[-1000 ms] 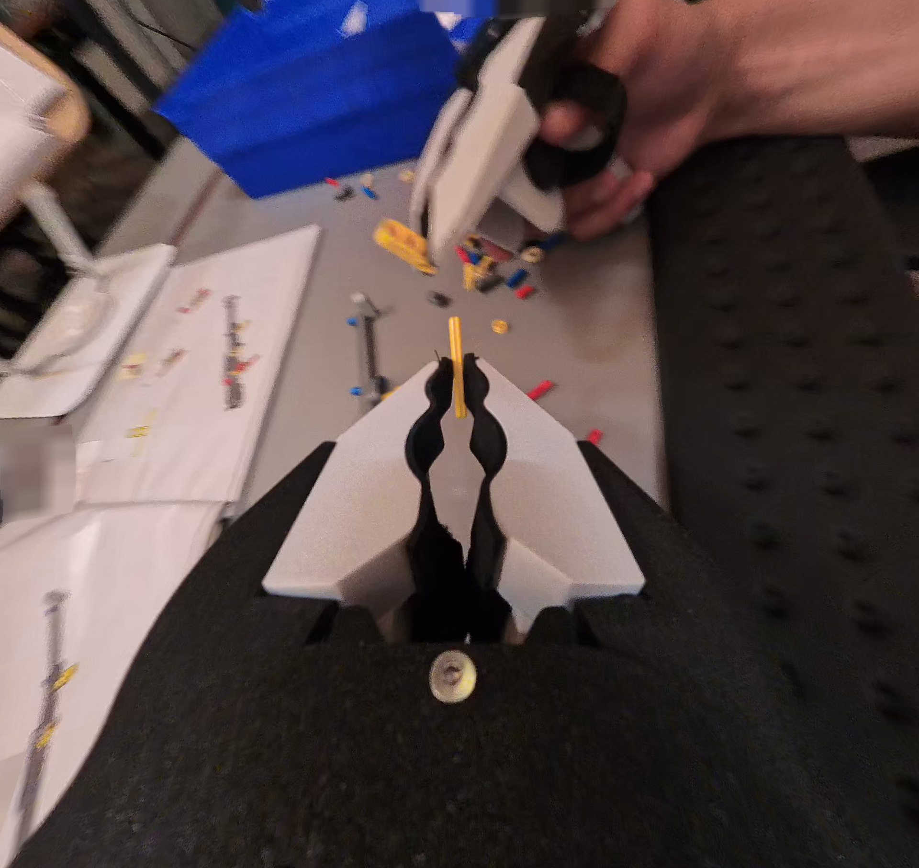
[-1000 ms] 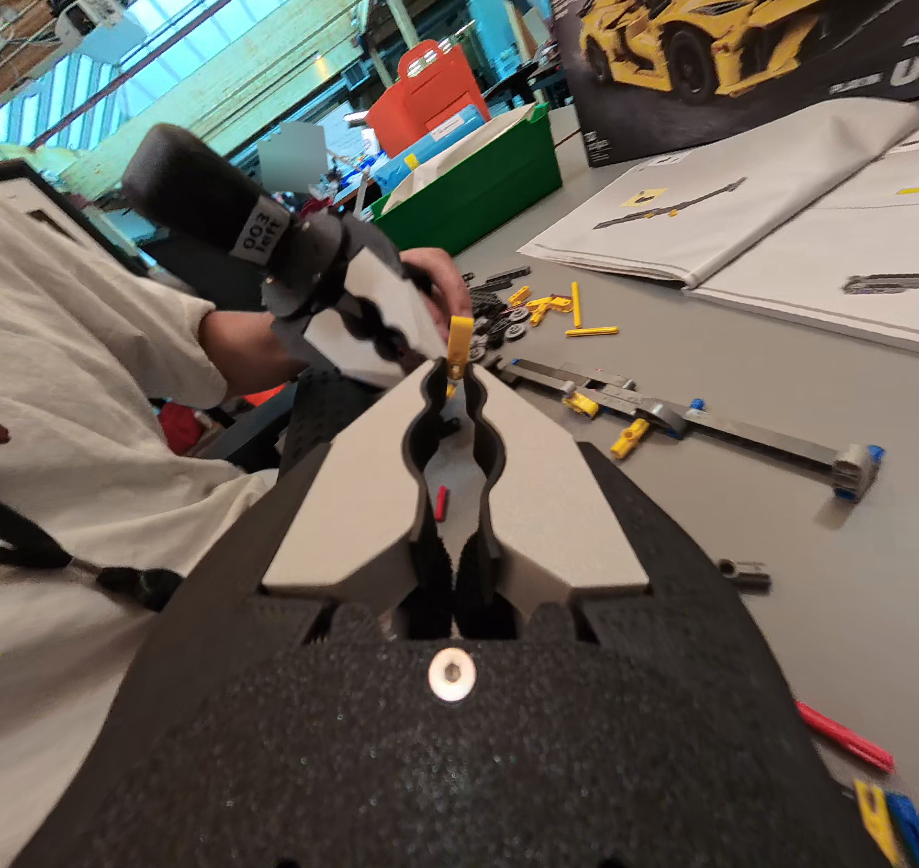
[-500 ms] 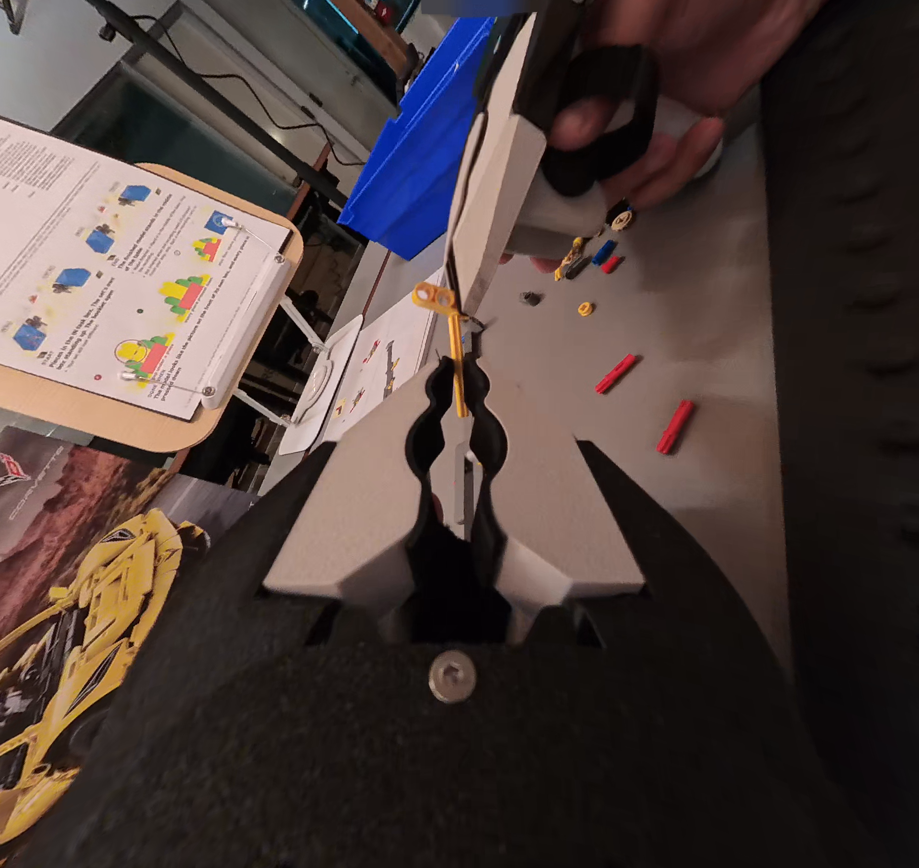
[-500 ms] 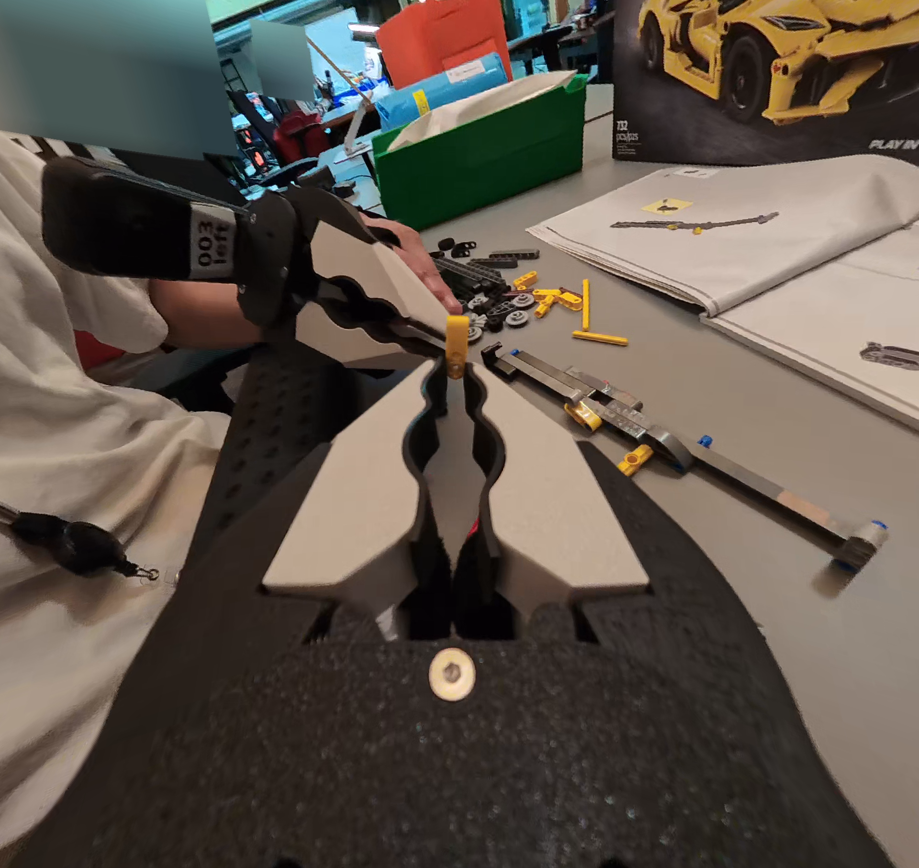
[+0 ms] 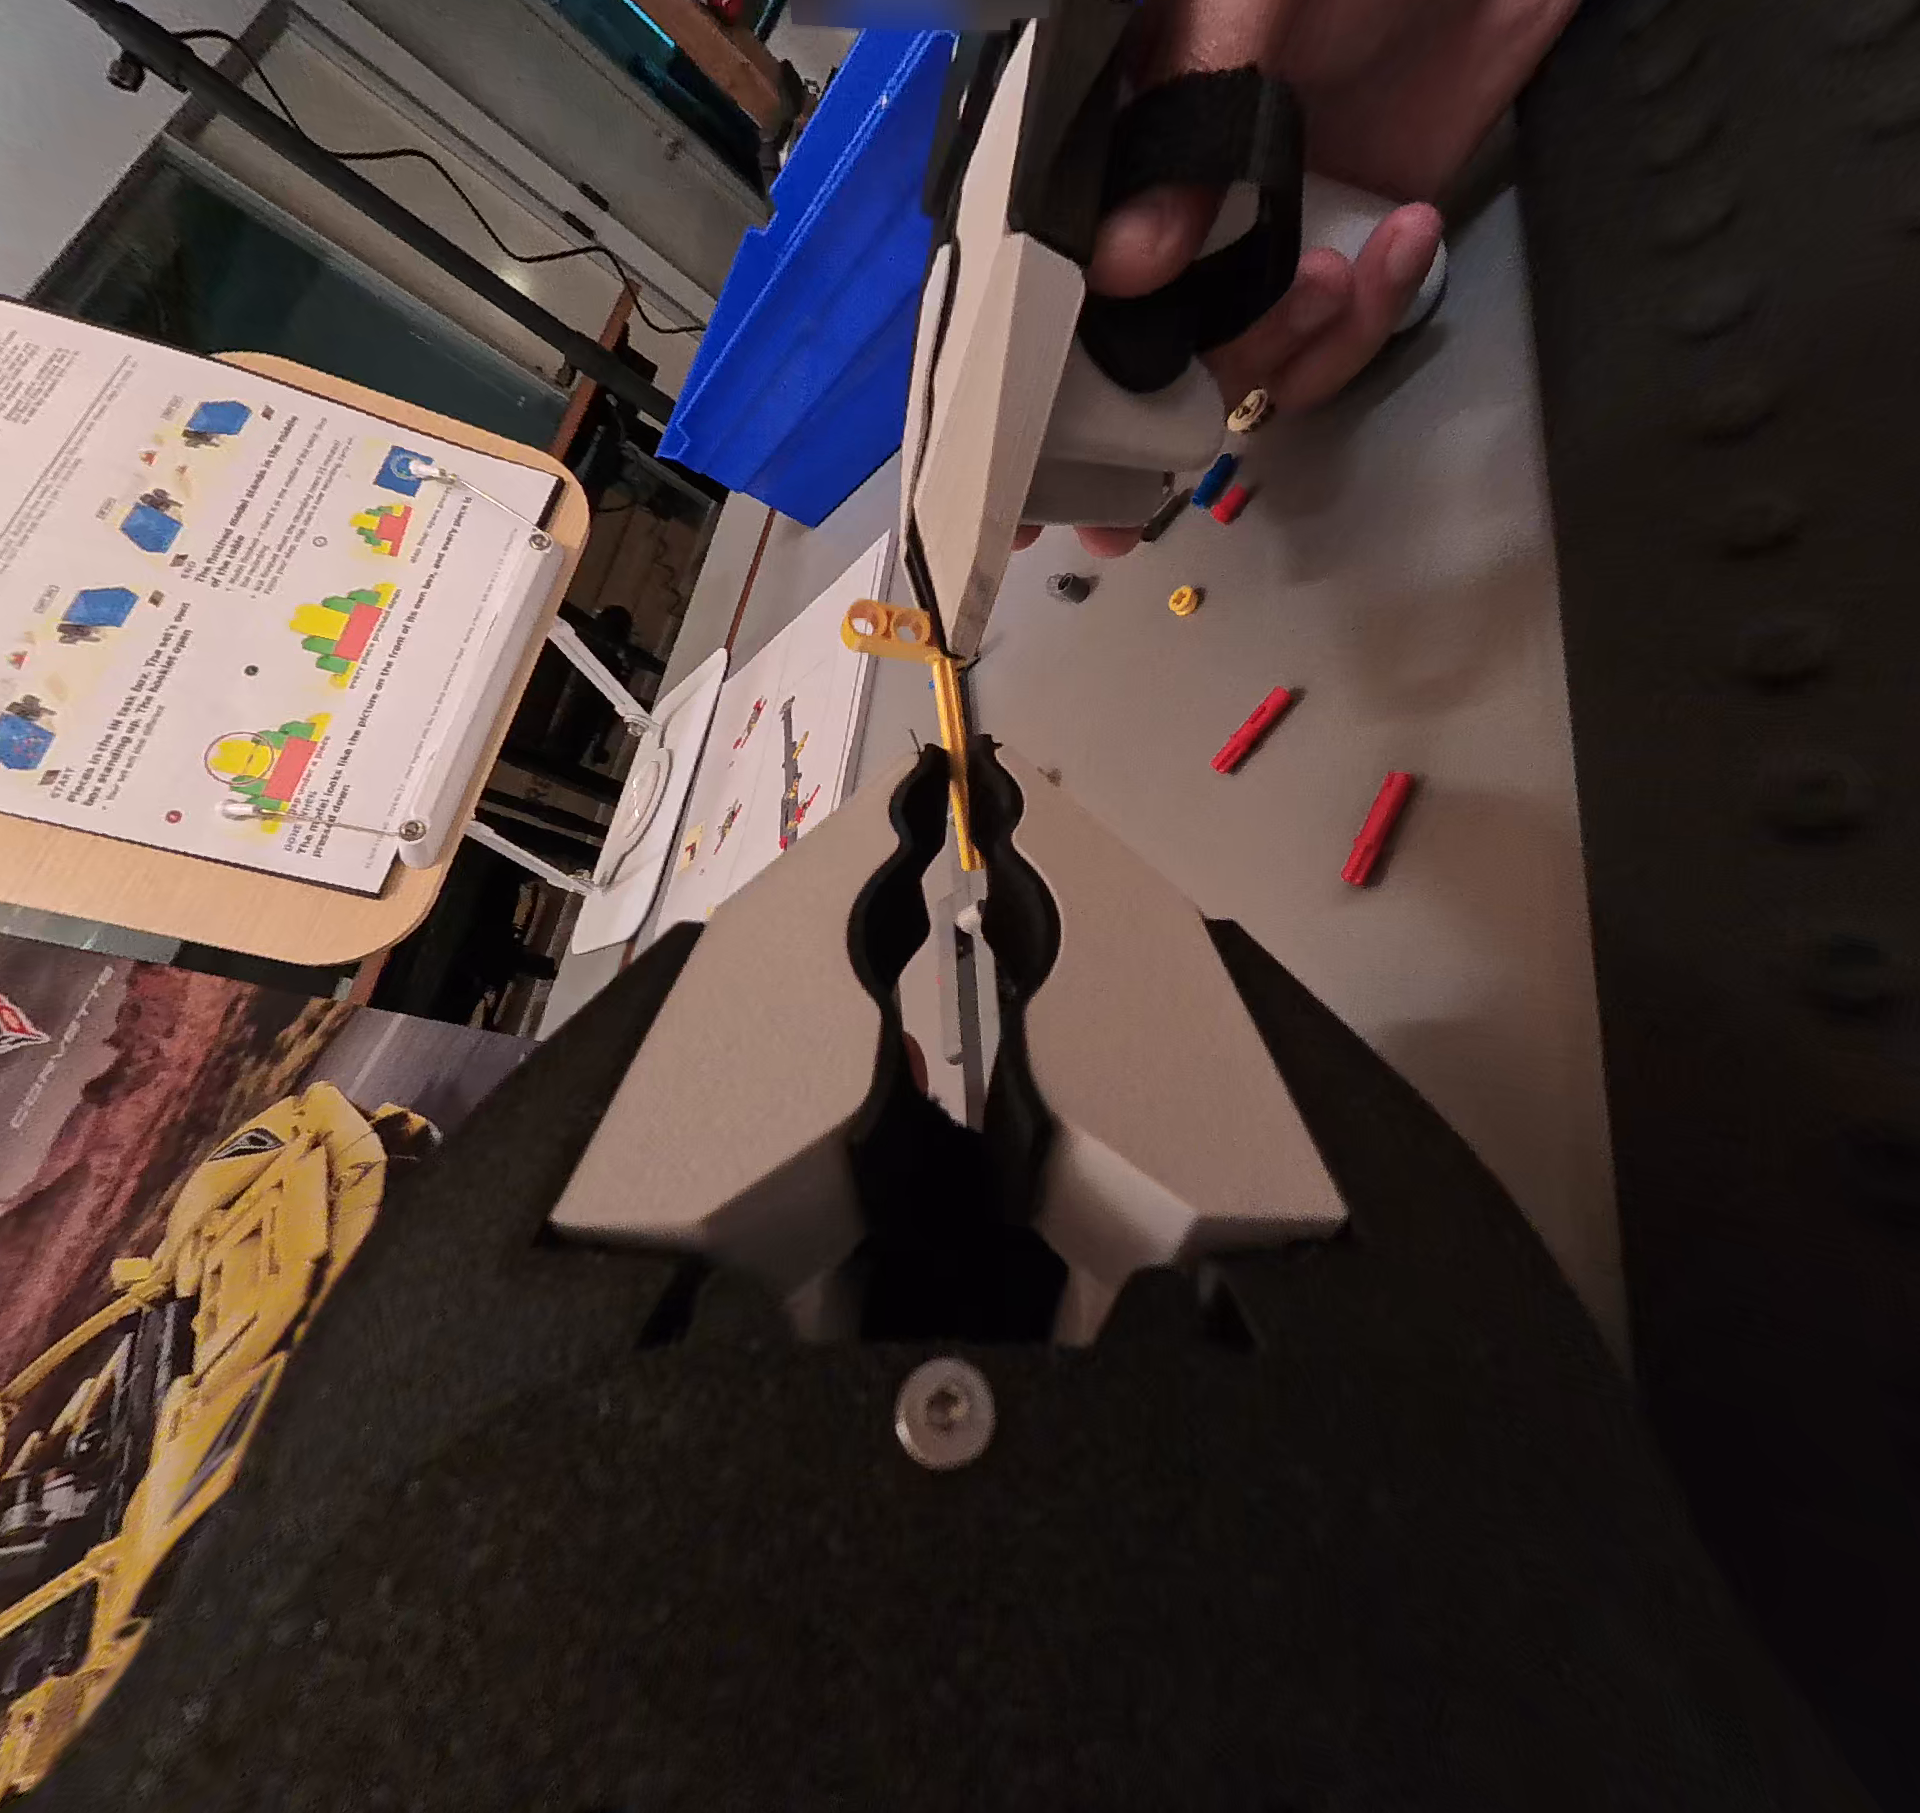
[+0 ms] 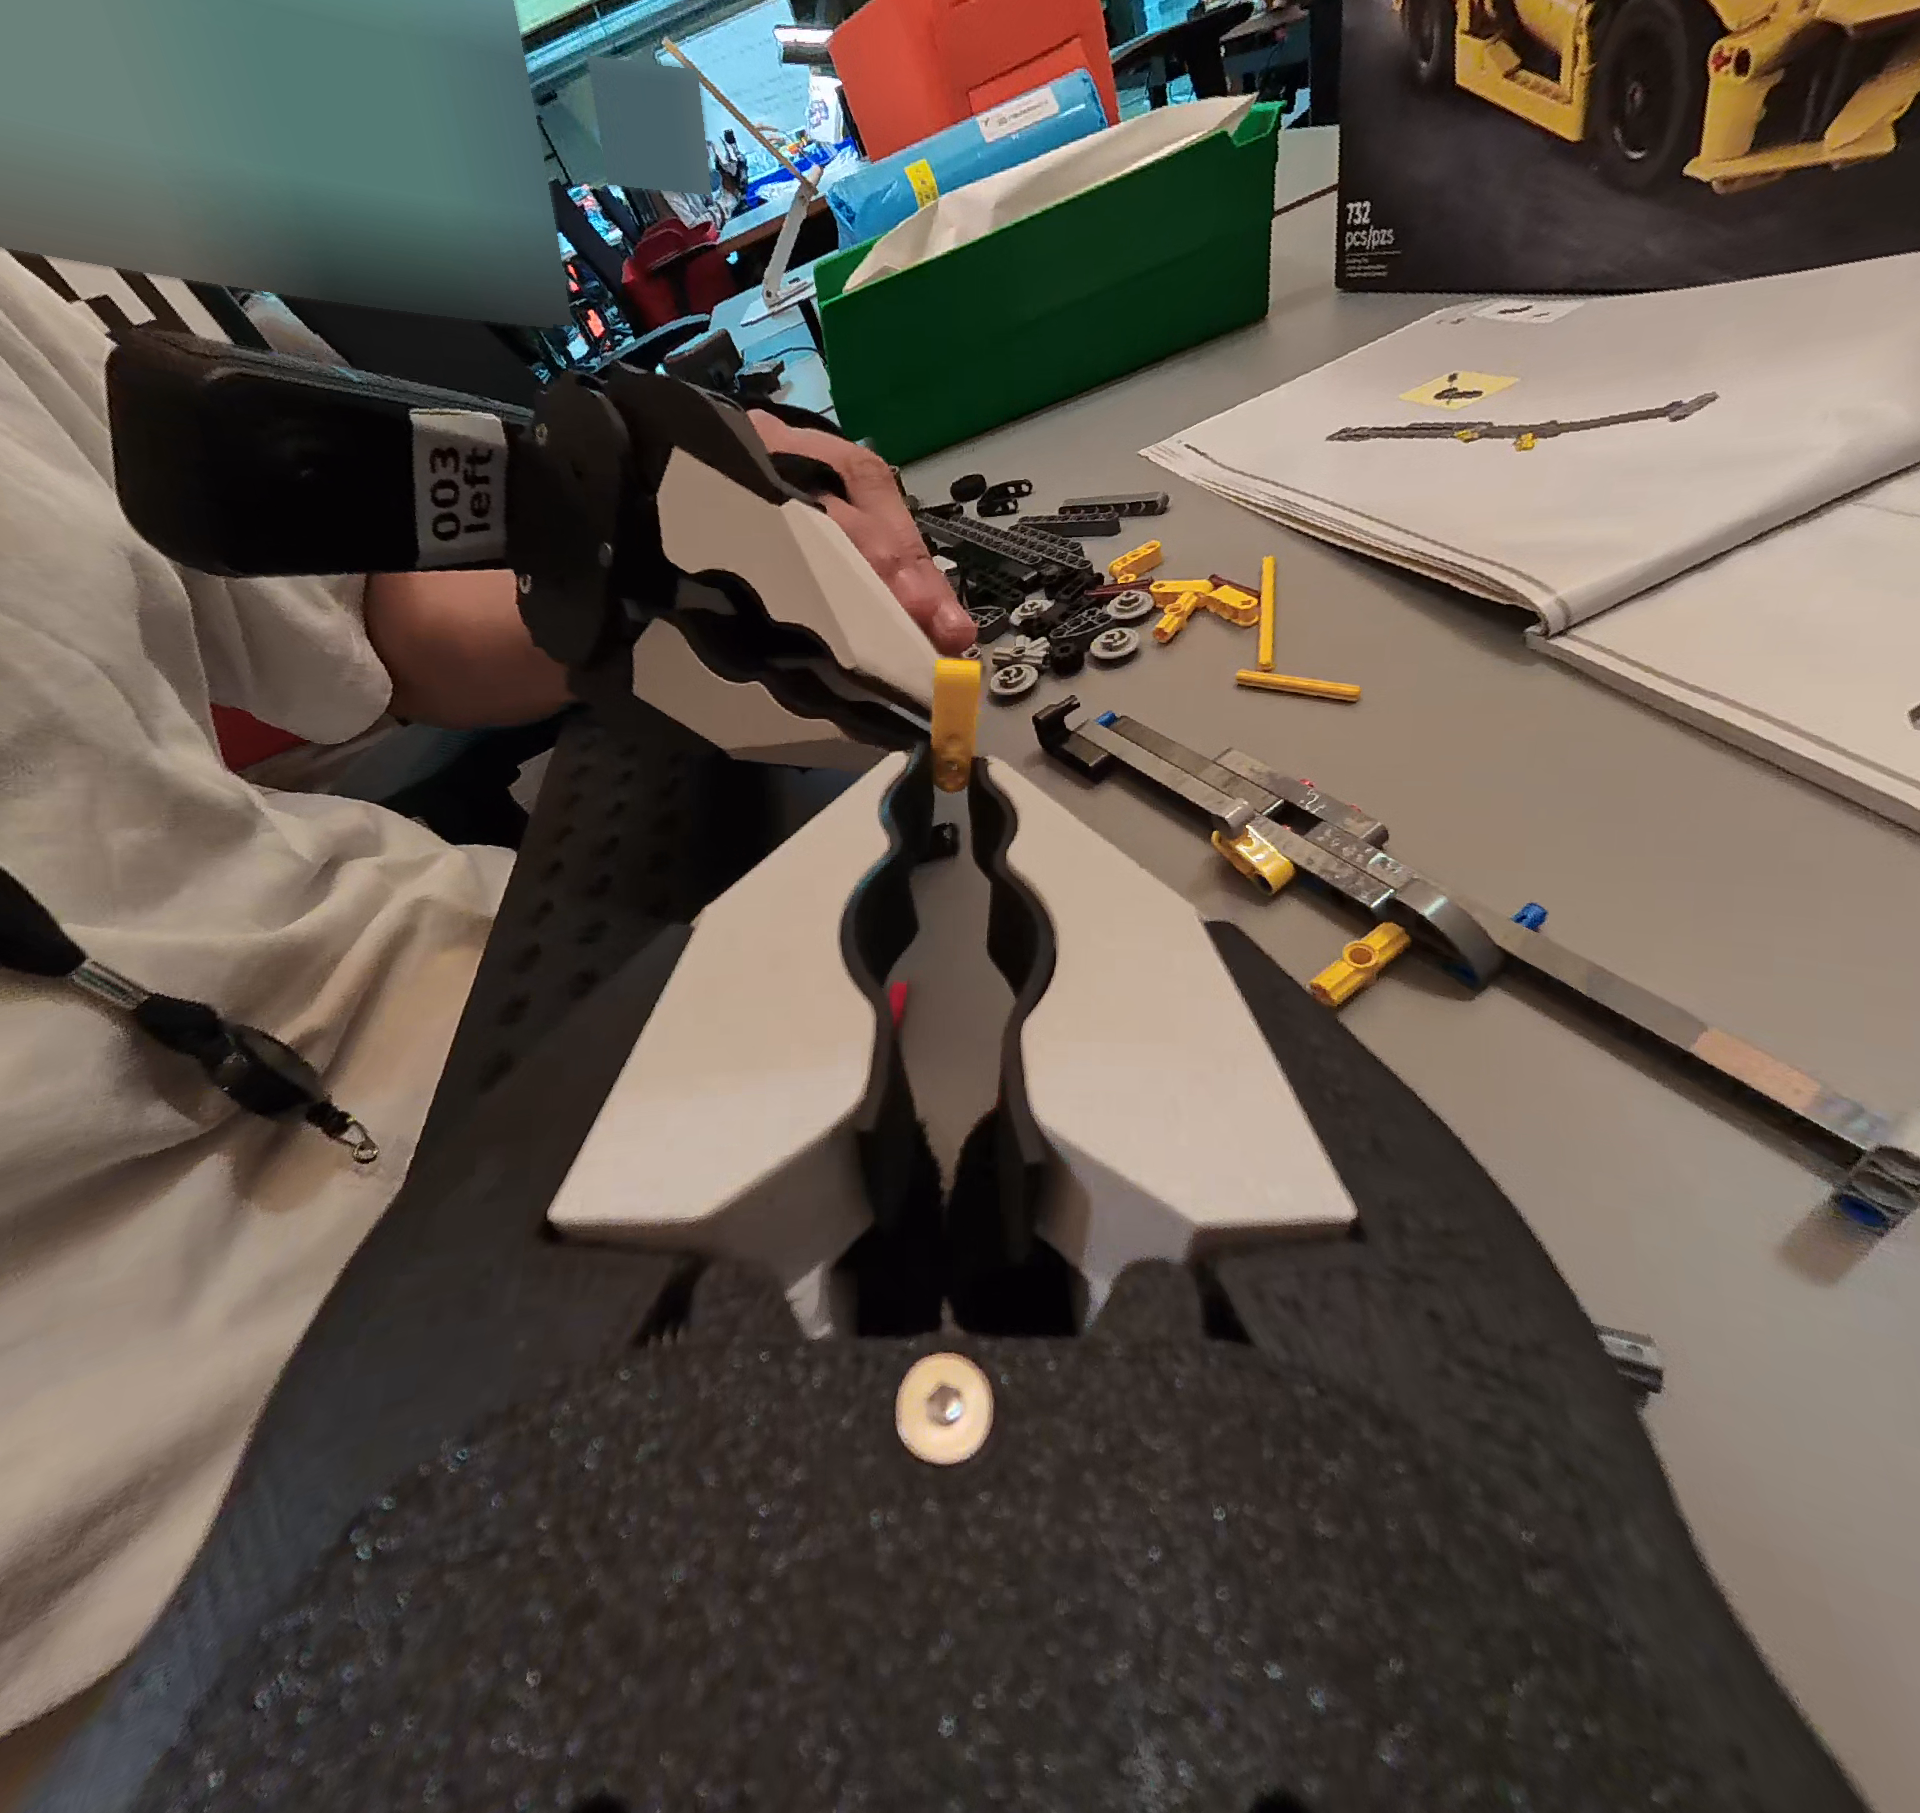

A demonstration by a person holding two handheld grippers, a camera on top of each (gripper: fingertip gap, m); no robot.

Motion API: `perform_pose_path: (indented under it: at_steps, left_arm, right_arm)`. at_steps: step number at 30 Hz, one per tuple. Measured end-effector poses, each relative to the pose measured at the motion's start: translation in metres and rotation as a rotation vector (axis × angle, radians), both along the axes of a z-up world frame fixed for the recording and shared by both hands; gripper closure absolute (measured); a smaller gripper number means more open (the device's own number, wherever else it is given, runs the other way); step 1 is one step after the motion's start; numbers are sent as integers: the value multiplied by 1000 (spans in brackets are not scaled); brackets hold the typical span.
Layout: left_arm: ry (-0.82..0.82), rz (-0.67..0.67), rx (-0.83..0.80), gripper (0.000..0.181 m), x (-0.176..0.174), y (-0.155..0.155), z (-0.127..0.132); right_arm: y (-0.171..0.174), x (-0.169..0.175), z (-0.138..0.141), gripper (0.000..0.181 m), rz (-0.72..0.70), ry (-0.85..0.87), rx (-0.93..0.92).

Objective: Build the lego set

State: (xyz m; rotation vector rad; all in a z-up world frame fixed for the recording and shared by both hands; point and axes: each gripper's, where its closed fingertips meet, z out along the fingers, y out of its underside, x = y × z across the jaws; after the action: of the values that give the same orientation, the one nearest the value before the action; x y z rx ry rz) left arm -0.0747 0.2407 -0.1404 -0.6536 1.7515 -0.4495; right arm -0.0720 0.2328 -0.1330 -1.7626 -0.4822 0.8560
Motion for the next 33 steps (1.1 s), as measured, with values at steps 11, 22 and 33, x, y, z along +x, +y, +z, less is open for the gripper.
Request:
perform_pose_path:
  at_steps: [11, 22, 33]
  left_arm:
    - [26, -31, 136, 179, -6, -5, -4]
    - [390, -155, -334, 178, -33, -9, -41]
    - [587, -123, -293, 178, -34, -14, -73]
  right_arm:
    - [0, 0, -14, 175, -51, -339, 140]
    - [-1, 15, 11, 175, -98, -175, 162]
    - [-3, 10, 10, 175, -93, -175, 152]
